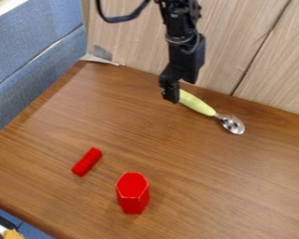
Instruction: Move the green spoon to lower right of the table
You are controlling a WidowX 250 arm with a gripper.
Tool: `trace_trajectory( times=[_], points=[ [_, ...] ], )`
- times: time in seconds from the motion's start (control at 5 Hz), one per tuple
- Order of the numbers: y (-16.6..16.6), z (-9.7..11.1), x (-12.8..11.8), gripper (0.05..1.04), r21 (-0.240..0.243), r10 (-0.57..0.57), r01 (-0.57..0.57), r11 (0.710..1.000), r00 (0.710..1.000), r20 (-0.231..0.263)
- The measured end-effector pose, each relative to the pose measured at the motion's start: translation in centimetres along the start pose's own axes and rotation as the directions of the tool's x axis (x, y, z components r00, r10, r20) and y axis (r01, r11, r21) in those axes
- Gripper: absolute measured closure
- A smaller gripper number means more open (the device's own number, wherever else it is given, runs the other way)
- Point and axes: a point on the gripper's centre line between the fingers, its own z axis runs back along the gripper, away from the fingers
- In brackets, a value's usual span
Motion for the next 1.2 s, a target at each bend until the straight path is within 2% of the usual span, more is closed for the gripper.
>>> trace_trajectory(
  times=[0.2, 0.4, 0.6, 0.8, 1.0, 1.2],
  points=[
    [0.6, -1.7, 0.3, 0.082, -0.041, 0.008, -0.008, 0.999, 1.000, -0.001],
    [1.2, -2.9, 0.5, 0.135, -0.065, 0.010, -0.011, 0.998, 1.000, -0.020],
    [1.2, -3.6, 0.7, 0.419, -0.082, 0.017, -0.018, 0.996, 1.000, -0.009],
    [1.2, -3.6, 0.4, 0.677, -0.083, 0.019, -0.022, 0.996, 0.999, -0.035],
    [1.0, -3.6, 0.2, 0.691, -0.087, 0.015, -0.019, 0.996, 0.999, -0.043],
    [0.5, -3.3, 0.3, 0.691, -0.133, -0.023, 0.021, 0.991, 1.000, -0.014]
  ],
)
